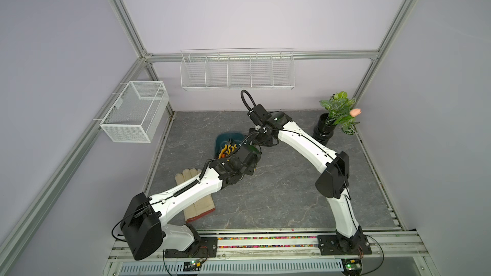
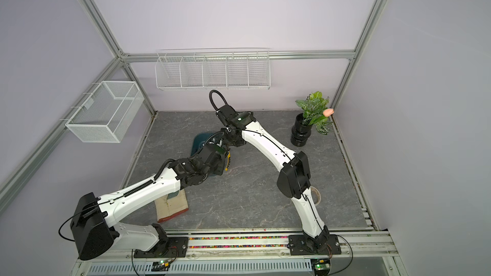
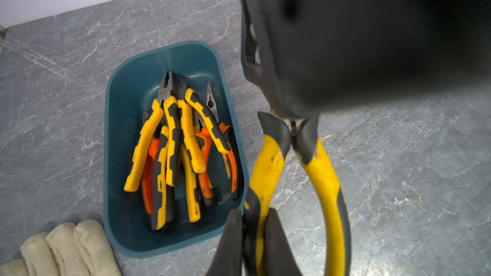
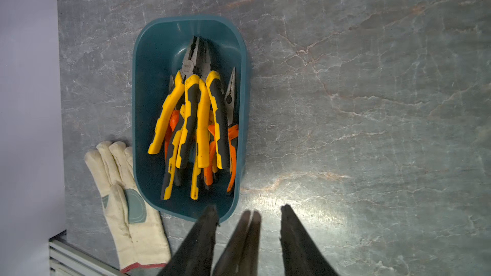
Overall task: Take the pliers out of the storage box
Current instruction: Pick up the pliers from the storage box.
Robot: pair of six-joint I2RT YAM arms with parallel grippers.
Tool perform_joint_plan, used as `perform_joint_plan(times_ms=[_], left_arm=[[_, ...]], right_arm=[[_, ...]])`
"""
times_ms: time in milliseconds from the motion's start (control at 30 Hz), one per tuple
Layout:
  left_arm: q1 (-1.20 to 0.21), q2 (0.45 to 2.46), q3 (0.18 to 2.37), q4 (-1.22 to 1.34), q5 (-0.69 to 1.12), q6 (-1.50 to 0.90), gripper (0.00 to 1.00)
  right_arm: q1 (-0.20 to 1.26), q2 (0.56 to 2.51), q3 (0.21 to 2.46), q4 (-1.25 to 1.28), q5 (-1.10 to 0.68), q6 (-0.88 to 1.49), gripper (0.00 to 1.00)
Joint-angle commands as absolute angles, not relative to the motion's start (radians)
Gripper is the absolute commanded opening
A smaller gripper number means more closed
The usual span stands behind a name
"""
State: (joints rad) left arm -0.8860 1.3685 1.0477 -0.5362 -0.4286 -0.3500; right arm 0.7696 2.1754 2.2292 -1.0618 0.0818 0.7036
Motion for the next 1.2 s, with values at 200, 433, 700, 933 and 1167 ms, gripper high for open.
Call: perform_joint_plan(times_ms=[200, 433, 700, 933, 1167], left_arm=[[-0.892, 1.416, 1.092, -0.562, -0.5, -0.36, 0.0], [-0.897, 1.421, 1.088, -0.555, -0.506, -0.365, 0.0], [-0.897, 1.418, 1.104, -0.586, -0.518, -0.41, 0.42], [-0.897, 1.374, 1.103, -0.631, -0.56, -0.442, 0.92], [-0.89, 1.29, 1.078, -0.696, -0.647, -0.433, 0.92]], right_arm=[[0.776, 2.18, 2.244, -1.104, 0.063, 0.706, 0.29], [0.774, 2.182, 2.236, -1.102, 0.059, 0.715, 0.07], [0.722, 2.125, 2.108, -1.017, 0.009, 0.694, 0.06], [0.637, 2.103, 2.058, -1.039, 0.04, 0.623, 0.07], [0.594, 2.207, 2.169, -1.101, 0.105, 0.527, 0.07]])
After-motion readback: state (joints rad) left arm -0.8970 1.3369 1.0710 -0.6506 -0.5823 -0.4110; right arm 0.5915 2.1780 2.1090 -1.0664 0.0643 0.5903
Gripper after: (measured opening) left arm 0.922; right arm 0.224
